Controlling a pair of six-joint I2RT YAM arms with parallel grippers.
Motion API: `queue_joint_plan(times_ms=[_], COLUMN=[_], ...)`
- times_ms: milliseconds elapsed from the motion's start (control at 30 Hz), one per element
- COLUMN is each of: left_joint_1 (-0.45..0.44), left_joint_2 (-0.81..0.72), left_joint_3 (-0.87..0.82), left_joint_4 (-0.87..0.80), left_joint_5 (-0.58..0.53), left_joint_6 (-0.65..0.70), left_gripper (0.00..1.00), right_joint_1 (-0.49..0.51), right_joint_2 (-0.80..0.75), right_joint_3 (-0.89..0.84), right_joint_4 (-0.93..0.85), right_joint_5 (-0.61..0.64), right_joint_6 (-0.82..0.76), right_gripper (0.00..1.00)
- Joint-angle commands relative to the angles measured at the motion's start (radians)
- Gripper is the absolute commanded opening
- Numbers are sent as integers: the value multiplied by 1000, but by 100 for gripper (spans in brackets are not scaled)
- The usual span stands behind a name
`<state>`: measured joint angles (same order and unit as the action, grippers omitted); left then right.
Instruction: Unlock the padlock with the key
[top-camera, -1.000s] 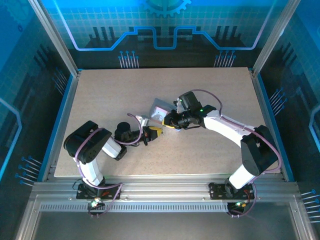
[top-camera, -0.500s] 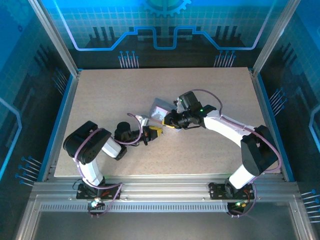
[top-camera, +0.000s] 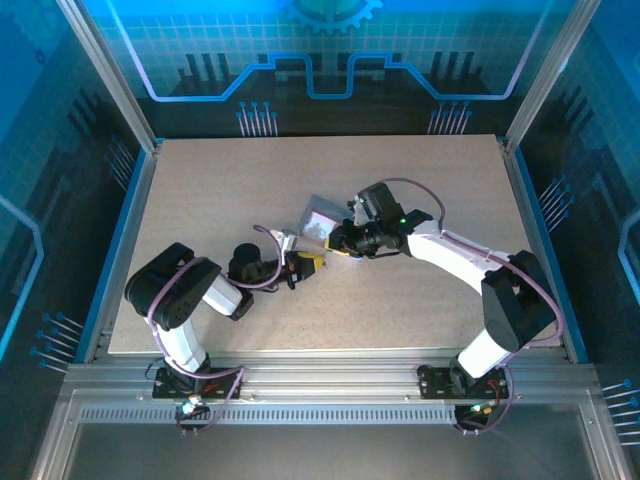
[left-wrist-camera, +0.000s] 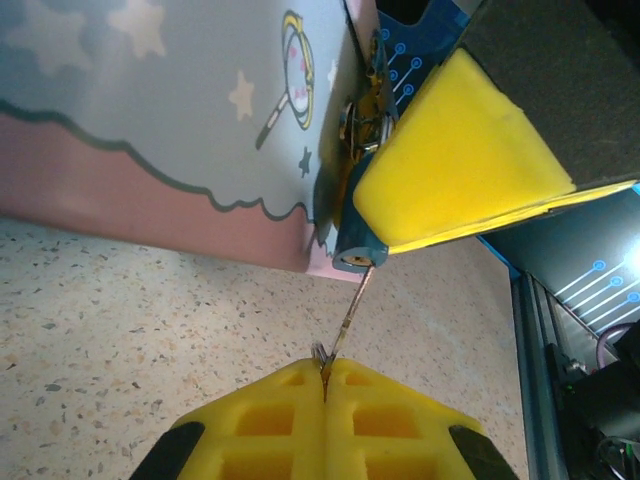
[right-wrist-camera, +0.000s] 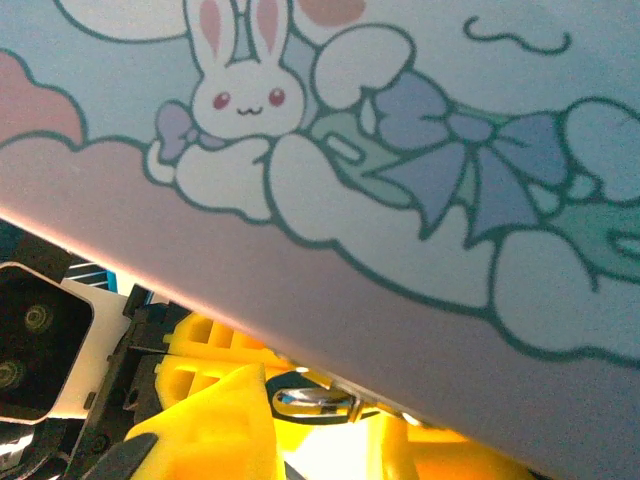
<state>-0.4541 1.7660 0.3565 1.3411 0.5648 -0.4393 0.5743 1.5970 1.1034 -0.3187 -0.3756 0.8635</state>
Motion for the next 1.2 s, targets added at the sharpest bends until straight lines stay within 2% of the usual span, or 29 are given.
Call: queue_joint_plan(times_ms=[0,267,733,1167], left_joint_1=[-4,-44,-31,-57], left_joint_2=[4,-3,-33,-51], left_joint_3=[19,28,5,12], left_joint_4=[58,58,58,58], left_joint_5=[-34,-66,-68,-84], left_joint_6=[-25,-8,-39,-61], left_gripper=[0,0,0,0], right_joint_1=[14,32,29,10], right_joint_2=[-13,18,-5,-8], right_joint_3=[-12,8,21,-22], right_joint_4=[39,21,-62,44], right_joint_5=[-32,-24,32,-50], right_joint_6=[-10,-17,-73,0], right_gripper=[0,0,0,0])
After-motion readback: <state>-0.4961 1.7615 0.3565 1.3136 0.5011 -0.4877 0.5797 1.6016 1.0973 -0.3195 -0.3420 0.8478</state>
